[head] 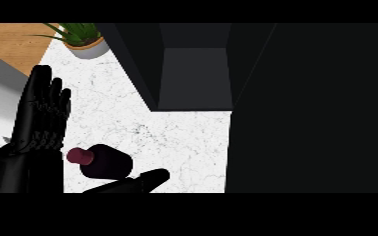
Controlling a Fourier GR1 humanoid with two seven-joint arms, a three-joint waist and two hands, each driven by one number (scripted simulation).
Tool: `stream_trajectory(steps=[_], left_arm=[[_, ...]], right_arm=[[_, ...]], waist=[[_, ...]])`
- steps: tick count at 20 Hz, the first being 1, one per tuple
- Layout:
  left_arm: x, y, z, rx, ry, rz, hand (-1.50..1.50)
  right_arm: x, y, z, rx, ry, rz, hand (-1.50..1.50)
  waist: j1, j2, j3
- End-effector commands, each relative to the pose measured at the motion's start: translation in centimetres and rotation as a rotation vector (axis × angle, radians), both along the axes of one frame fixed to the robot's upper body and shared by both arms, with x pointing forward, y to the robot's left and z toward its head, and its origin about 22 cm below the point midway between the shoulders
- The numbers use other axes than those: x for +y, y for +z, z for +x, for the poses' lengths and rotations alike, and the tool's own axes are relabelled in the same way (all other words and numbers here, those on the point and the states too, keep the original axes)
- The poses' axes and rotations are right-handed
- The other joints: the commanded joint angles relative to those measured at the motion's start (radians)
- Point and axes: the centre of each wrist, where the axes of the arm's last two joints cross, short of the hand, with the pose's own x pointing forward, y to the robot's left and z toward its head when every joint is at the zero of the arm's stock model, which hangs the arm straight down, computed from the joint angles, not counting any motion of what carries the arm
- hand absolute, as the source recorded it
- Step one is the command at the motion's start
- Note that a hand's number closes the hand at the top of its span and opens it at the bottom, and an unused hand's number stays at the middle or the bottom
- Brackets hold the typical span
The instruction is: Pick up the wine, place it into the cabinet and close the cabinet
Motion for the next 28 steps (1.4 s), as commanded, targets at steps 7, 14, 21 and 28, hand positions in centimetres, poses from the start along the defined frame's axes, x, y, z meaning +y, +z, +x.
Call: stream_trajectory(steps=[7, 14, 21, 28], left_arm=[[3.1, -1.5, -2.5, 0.069, -0.072, -0.126, -1.5], [5.8, -5.1, -0.6, 0.125, -0.071, -0.116, -1.5], [7.7, -9.6, -0.7, 0.158, -0.094, -0.129, -1.5], [9.4, -13.9, 1.9, 0.187, -0.054, -0.123, -1.5]], right_arm=[[-1.1, 3.2, -3.7, -0.075, 0.011, 0.047, -1.5], [-1.4, 3.8, -4.0, -0.08, 0.024, 0.041, -1.5], [-1.0, 3.9, -4.9, -0.085, 0.032, 0.069, -1.5], [-1.2, 4.0, -5.2, -0.078, 0.037, 0.042, -1.5]], waist=[[0.0, 0.001, -0.002], [-0.004, 0.005, -0.001], [-0.005, 0.001, -0.001], [-0.015, 0.004, 0.0]])
